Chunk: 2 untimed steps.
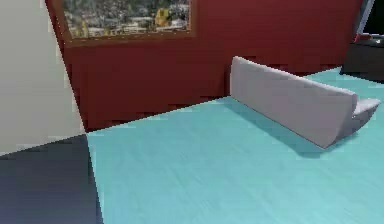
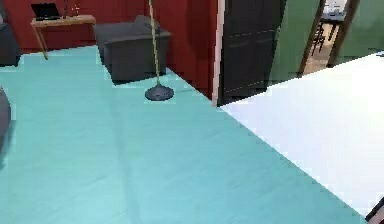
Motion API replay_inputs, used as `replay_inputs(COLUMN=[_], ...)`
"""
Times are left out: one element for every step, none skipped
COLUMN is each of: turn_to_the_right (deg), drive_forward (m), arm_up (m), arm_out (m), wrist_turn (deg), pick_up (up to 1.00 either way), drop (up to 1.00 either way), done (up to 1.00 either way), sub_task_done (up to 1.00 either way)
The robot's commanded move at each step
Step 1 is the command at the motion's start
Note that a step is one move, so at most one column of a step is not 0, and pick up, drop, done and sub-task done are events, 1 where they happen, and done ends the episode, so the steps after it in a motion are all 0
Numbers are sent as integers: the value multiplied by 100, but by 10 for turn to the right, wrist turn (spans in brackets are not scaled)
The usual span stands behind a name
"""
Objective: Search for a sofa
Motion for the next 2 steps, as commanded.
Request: replay_inputs(turn_to_the_right=[450,30], drive_forward=[0,0], arm_up=[0,0], arm_out=[0,0], wrist_turn=[0,0], pick_up=[0,0], drop=[0,0], done=[0,0], sub_task_done=[0,0])
